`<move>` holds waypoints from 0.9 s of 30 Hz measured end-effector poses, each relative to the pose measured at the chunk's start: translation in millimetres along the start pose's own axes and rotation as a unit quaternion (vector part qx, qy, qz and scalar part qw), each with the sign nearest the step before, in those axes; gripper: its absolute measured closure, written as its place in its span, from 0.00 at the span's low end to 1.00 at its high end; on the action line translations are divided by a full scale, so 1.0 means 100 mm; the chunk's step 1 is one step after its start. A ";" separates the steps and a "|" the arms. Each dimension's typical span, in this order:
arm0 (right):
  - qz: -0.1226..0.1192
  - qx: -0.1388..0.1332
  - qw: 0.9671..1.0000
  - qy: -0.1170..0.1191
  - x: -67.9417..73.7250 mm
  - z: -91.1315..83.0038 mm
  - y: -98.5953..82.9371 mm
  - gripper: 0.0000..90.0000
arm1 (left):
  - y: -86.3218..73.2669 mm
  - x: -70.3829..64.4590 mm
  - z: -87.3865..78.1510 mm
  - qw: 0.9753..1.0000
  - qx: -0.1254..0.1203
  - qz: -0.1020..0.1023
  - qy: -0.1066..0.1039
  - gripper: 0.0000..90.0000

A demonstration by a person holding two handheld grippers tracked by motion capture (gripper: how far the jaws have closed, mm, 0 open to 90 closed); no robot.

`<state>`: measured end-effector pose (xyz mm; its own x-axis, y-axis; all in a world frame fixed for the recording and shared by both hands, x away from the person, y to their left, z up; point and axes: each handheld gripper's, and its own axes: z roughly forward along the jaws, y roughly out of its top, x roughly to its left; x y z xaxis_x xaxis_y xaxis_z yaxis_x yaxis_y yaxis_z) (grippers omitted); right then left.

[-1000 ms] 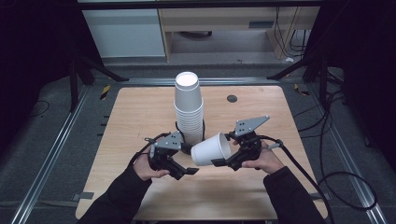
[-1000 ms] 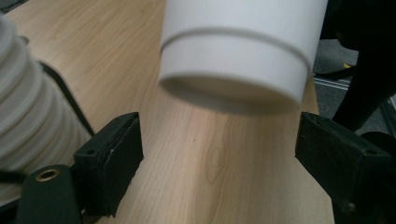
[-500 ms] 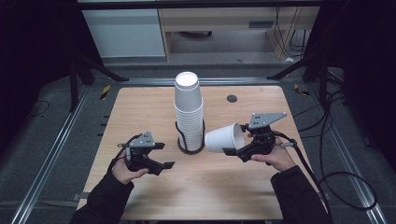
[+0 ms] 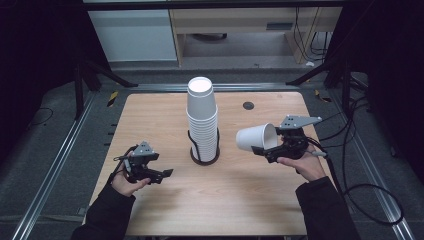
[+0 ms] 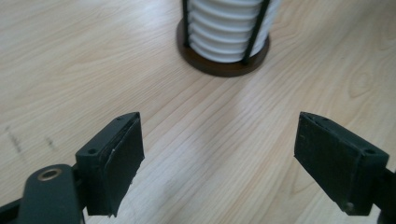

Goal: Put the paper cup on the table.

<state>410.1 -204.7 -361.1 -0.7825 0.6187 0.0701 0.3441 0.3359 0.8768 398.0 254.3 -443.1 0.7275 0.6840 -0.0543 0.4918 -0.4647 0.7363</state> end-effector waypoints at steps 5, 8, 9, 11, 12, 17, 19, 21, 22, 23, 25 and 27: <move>0.019 0.015 0.999 -0.040 -0.12 -0.03 0.03 0.10 | -0.05 0.11 -0.01 0.999 0.003 -0.029 0.030 0.16; 0.025 0.018 0.998 -0.058 -0.17 -0.04 0.04 0.10 | -0.08 0.16 -0.02 0.998 0.004 -0.046 0.049 0.16; 0.030 0.022 0.997 -0.063 -0.20 -0.04 0.05 0.10 | -0.08 0.18 -0.03 0.997 0.004 -0.050 0.055 0.16; 0.039 0.029 0.995 -0.088 -0.27 -0.07 0.07 0.10 | -0.09 0.23 -0.04 0.995 0.000 -0.063 0.074 0.16; 0.039 0.029 0.995 -0.088 -0.27 -0.07 0.07 0.10 | -0.09 0.23 -0.04 0.995 0.000 -0.063 0.074 0.16; 0.059 0.047 0.989 -0.127 -0.41 -0.11 0.08 0.10 | -0.15 0.31 -0.02 0.993 0.004 -0.078 0.089 0.17; 0.060 0.052 0.988 -0.132 -0.43 -0.11 0.08 0.10 | -0.15 0.31 -0.02 0.993 0.004 -0.082 0.090 0.17; 0.065 0.068 0.985 -0.146 -0.49 -0.09 0.09 0.10 | -0.17 0.33 -0.02 0.992 0.006 -0.085 0.092 0.17; 0.065 0.068 0.985 -0.146 -0.49 -0.09 0.09 0.10 | -0.17 0.33 -0.02 0.992 0.006 -0.085 0.092 0.17; 0.068 0.080 0.982 -0.157 -0.52 -0.08 0.10 0.10 | -0.18 0.34 -0.03 0.992 0.004 -0.087 0.094 0.17; 0.071 0.084 0.981 -0.161 -0.53 -0.07 0.11 0.10 | -0.18 0.35 -0.03 0.991 0.004 -0.090 0.096 0.17; 0.076 0.093 0.978 -0.168 -0.56 -0.06 0.14 0.10 | -0.19 0.36 -0.03 0.991 0.006 -0.091 0.096 0.18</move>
<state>455.3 -239.5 -350.1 -0.5107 0.8597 0.0055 0.5563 0.3256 0.7645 412.7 289.4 -457.1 0.5212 0.8516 -0.0554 0.6134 -0.3287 0.7182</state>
